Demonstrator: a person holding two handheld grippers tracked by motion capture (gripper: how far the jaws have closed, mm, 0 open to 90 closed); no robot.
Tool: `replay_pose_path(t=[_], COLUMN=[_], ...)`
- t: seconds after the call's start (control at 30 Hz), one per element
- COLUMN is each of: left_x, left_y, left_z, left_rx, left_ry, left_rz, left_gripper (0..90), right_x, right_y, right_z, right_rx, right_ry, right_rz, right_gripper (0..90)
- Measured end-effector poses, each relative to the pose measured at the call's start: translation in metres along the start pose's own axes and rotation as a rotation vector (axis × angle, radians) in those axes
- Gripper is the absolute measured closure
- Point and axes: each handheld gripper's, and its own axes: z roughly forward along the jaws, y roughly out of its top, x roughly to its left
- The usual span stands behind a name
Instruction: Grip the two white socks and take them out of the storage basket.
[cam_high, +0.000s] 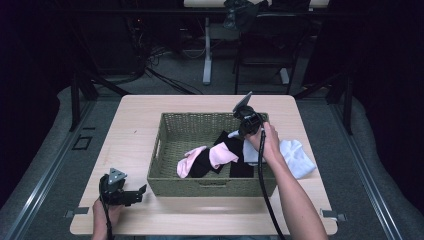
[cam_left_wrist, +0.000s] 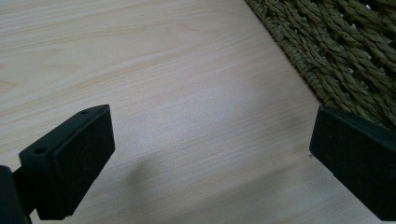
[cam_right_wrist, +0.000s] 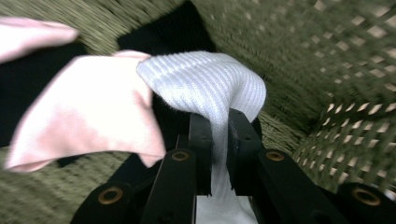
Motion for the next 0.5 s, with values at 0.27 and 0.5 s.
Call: replay_pose_path(t=[0.27, 0.5], left_x=[0.0, 0.0], left_y=[0.0, 0.0], left_z=[0.0, 0.0], left_rx=[0.0, 0.004], left_ry=[-0.002, -0.006], left_rz=[0.0, 0.001], left_gripper=[0.1, 0.1], right_x=[0.0, -0.001], right_y=[0.002, 0.004], right_z=[-0.041, -0.067], right_rx=[-0.04, -0.044], right_ry=[0.042, 0.069], right_rz=[-0.024, -0.024], right_gripper=[82.4, 82.4])
